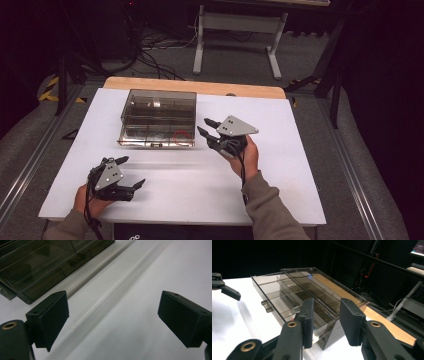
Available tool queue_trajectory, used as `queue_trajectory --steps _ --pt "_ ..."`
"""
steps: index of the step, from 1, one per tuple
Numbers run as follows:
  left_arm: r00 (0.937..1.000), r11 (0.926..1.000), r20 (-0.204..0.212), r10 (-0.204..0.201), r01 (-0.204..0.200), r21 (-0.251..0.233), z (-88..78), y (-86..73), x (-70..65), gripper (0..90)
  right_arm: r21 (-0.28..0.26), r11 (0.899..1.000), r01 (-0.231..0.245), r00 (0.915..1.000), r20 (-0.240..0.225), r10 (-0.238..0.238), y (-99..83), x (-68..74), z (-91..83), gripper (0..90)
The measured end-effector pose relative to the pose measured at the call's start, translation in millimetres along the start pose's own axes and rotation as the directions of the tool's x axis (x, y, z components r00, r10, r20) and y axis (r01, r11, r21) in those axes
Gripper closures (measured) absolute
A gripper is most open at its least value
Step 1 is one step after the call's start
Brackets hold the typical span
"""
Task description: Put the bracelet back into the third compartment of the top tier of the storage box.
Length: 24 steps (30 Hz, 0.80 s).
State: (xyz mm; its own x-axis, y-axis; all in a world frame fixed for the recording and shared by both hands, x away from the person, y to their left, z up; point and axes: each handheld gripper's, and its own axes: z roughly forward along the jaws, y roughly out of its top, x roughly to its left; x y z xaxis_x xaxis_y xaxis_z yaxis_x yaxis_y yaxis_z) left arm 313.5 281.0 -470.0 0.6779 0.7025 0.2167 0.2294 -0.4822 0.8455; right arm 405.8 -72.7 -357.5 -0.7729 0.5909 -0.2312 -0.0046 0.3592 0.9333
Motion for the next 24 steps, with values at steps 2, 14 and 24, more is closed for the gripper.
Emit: queue_trajectory --steps 2,14,24 --pt "1.0000 1.0000 0.000 0.000 0.000 0.001 0.0 0.0 0.0 10.9 -0.003 1.000 -0.003 1.0000 0.009 0.003 -0.9 -0.7 -1.6 59.3" --pt "0.9999 0.9999 -0.007 0.010 -0.010 0.008 0.4 0.2 0.4 10.9 -0.040 0.999 -0.023 0.9924 0.120 0.028 -10.4 -4.0 -23.0 38.7" --pt "0.9999 1.0000 -0.009 0.004 -0.004 0.003 0.4 0.4 -1.1 10.7 -0.047 0.998 -0.034 0.9839 0.174 0.042 -16.9 -5.9 -32.3 21.5"
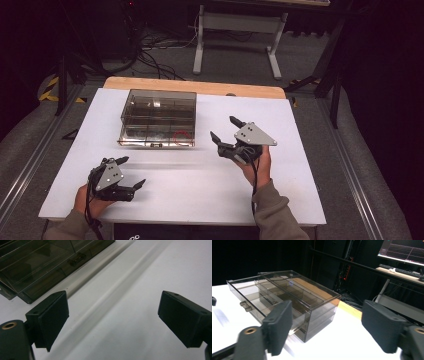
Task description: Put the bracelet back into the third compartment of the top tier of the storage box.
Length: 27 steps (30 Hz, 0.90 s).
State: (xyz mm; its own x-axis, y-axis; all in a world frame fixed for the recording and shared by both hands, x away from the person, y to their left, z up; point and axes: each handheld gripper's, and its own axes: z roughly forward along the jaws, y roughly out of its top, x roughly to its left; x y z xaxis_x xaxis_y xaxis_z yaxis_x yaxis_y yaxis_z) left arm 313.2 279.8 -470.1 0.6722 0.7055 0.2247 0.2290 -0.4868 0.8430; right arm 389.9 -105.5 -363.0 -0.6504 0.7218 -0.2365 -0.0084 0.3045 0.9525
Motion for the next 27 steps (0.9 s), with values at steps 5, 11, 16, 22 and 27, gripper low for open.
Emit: queue_trajectory --steps 5,11,16,22,27 --pt "1.0000 1.0000 0.007 -0.006 0.006 0.000 0.0 -0.2 -0.1 10.7 0.003 1.000 -0.001 0.9995 0.031 0.001 -2.1 -0.6 -1.6 13.7" --pt "1.0000 1.0000 0.004 0.004 -0.004 0.005 -1.0 0.0 0.8 10.8 -0.010 1.000 -0.012 0.9991 0.041 0.013 -3.5 -1.4 -5.9 8.2" --pt "1.0000 1.0000 -0.002 0.005 -0.005 0.001 -1.7 0.0 1.4 11.6 0.007 1.000 -0.002 0.9986 0.053 0.002 -5.0 -1.6 -10.7 6.5" --pt "1.0000 1.0000 -0.004 0.007 -0.007 0.003 -1.8 0.4 0.7 14.1 0.037 0.999 0.019 0.9977 0.065 -0.021 -9.9 -1.9 -16.0 4.4" --pt "1.0000 0.9999 0.000 0.010 -0.010 0.007 -1.8 0.5 1.5 18.8 0.040 0.999 -0.001 0.9981 0.061 -0.002 -14.8 -5.0 -22.3 4.7"
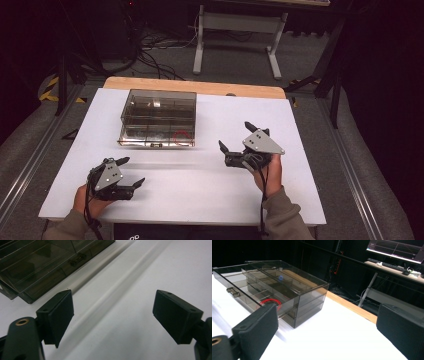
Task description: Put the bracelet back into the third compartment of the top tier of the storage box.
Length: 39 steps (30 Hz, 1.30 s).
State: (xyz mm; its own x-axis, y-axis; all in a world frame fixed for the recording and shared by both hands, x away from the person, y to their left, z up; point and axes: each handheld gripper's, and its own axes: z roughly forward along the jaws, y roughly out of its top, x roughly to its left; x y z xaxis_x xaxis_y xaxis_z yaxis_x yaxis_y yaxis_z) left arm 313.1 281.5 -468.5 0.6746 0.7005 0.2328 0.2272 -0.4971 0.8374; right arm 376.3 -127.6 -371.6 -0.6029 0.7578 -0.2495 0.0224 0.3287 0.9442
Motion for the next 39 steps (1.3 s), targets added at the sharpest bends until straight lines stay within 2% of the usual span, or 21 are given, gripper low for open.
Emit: queue_trajectory --steps 5,8,14,22,26,29,35,37,39 --pt "0.9999 0.9999 0.004 -0.016 0.016 -0.006 -0.6 0.4 -0.4 26.0 0.004 1.000 0.010 0.9999 0.010 -0.010 -5.3 -0.8 -5.9 4.8" --pt "0.9998 0.9998 -0.007 -0.019 0.019 -0.008 -0.7 0.6 -0.1 30.8 0.011 1.000 0.011 0.9999 0.009 -0.011 -8.4 -1.2 -9.8 4.9" --pt "0.9997 0.9997 -0.006 -0.024 0.024 -0.011 -1.2 1.3 0.1 49.7 0.025 0.999 0.021 0.9997 0.009 -0.021 -15.9 -0.7 -18.7 5.5" --pt "0.9986 0.9991 -0.038 -0.038 0.037 -0.019 -4.4 2.0 1.9 73.6 0.039 0.999 0.024 0.9994 0.023 -0.025 -30.0 -2.9 -30.9 5.4" --pt "0.9987 0.9989 -0.026 -0.044 0.043 -0.018 -5.0 2.4 2.2 85.4 0.035 0.999 0.027 0.9992 0.027 -0.028 -38.0 -4.0 -37.6 5.4" --pt "0.9986 0.9988 -0.025 -0.047 0.047 -0.012 -4.3 2.8 1.7 89.5 0.034 0.999 0.028 0.9990 0.033 -0.029 -44.8 -3.9 -42.3 5.4" --pt "0.9991 0.9991 -0.010 -0.041 0.041 -0.009 -2.0 3.9 2.2 89.6 0.022 1.000 0.020 0.9988 0.044 -0.020 -60.2 -4.0 -53.2 5.6" --pt "0.9986 0.9986 -0.013 -0.052 0.052 -0.008 -1.8 3.6 2.8 89.7 0.017 1.000 0.015 0.9983 0.056 -0.016 -65.3 -4.3 -57.7 5.6" --pt "0.9989 0.9991 -0.020 -0.042 0.042 -0.004 -1.9 2.8 2.6 89.6 0.013 1.000 0.006 0.9985 0.054 -0.006 -70.3 -4.7 -61.9 5.6"
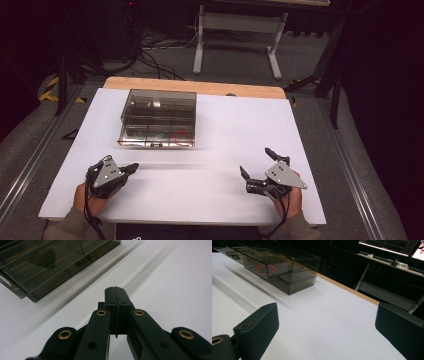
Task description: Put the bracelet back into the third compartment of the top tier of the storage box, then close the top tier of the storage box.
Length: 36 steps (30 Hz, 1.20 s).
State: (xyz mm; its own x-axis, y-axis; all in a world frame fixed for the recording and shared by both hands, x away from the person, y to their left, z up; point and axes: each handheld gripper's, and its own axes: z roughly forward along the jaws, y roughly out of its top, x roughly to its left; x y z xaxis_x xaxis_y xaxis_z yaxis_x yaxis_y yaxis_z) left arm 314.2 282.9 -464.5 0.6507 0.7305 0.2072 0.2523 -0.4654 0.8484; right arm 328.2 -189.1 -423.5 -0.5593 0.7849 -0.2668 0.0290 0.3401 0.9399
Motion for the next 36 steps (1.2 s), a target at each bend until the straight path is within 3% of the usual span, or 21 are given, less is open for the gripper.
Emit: queue_trajectory --steps 12,16,36 --pt "0.9999 0.9998 -0.015 0.005 -0.005 -0.019 -3.4 -0.3 -1.6 89.7 0.041 0.999 -0.014 0.9998 -0.010 0.014 -23.2 5.0 -10.9 5.8" --pt "0.9997 0.9998 -0.015 0.018 -0.018 -0.011 -2.8 0.3 -1.9 89.7 0.034 0.999 -0.023 0.9995 -0.019 0.024 -25.1 8.2 -13.3 5.8" --pt "0.9997 0.9982 -0.019 0.018 -0.019 -0.057 -3.0 8.8 -4.8 89.7 0.023 0.999 -0.036 0.9991 -0.022 0.036 -27.8 7.2 -11.2 6.0"
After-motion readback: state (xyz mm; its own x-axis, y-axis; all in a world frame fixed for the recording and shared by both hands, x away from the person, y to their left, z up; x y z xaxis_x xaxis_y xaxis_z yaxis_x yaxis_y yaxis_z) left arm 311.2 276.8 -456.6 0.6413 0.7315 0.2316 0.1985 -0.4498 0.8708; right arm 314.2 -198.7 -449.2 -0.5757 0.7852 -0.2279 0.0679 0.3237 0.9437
